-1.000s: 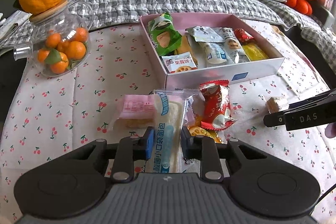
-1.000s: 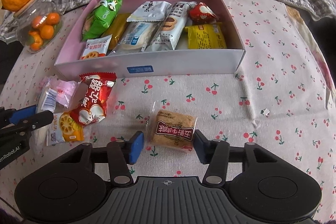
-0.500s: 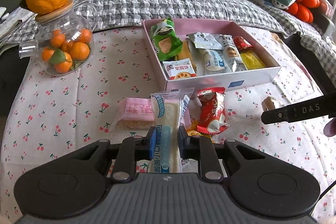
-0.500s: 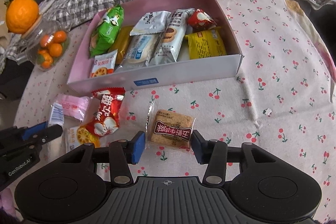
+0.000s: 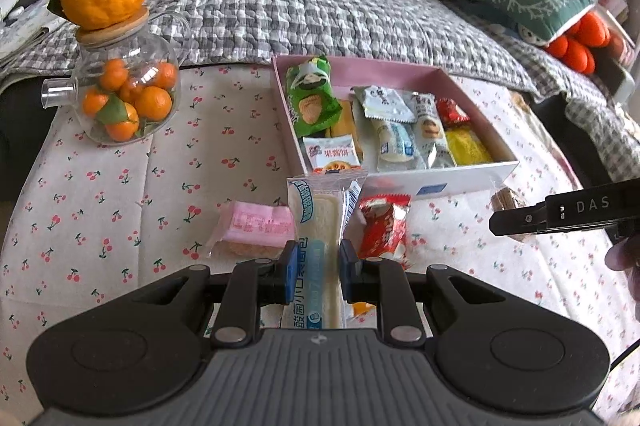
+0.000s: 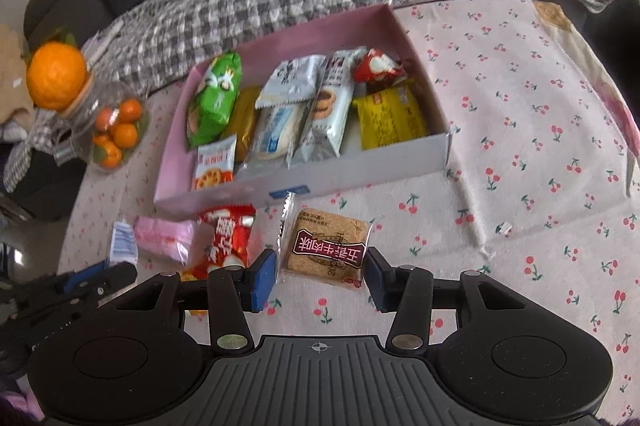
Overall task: Organize snacks
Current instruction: 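Carry the milk-bread stick and pastry over the pink box with both tools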
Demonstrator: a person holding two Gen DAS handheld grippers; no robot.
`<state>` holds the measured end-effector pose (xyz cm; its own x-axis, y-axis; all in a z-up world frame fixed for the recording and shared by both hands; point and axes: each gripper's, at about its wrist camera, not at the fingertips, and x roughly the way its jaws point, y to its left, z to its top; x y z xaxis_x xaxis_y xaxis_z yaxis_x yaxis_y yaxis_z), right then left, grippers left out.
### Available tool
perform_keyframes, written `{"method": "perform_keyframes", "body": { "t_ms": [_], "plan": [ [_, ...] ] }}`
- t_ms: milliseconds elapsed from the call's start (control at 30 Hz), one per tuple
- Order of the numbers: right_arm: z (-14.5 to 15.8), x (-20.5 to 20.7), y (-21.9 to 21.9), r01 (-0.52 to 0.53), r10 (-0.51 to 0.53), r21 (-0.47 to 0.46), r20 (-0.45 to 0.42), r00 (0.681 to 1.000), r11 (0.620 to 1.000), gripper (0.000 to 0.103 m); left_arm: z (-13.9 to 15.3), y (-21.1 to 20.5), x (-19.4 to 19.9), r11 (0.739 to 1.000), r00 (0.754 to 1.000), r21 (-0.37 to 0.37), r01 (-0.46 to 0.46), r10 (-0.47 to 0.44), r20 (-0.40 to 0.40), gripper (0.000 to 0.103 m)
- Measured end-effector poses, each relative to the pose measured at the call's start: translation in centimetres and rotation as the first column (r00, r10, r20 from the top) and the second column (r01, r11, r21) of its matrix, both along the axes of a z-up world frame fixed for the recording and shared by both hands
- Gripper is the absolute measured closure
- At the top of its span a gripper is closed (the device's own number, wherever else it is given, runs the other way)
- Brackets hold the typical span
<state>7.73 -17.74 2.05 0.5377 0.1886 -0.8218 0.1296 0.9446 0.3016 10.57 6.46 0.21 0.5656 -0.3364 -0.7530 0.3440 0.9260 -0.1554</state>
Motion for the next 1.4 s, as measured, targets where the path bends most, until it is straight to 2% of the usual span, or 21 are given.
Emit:
{"method": "perform_keyframes", "body": {
  "t_ms": [300,700,1167,1400],
  "plan": [
    [1.4,0.4,-2.7,0.084,-0.087,0.059,0.047,0.995,0.995,0.056,1.1,-1.1,1.0,0.998,0.999,-0.057,-0.032,0.031,-0.029,0.084],
    [1.2,2.0,-5.3,0.156,-0.167,0.129,0.08,0.983,0.979,0.056,2.0,-3.4,3.5,0.991,0.996,-0.103,-0.084,0.079,-0.049,0.084],
    [0.1,5.4,-5.9,0.104,-0.133,0.183,0.157,0.979,0.978,0.056,0.9,-7.9,8.4,0.999,0.999,-0.018,-0.026,0.026,-0.041,0.085],
    [-1.0,6.8,-5.8,0.071,-0.097,0.192,0.128,0.987,0.979,0.056,-0.1,-9.1,10.6,1.0,0.999,0.013,-0.022,0.023,-0.034,0.086]
  ]
}}
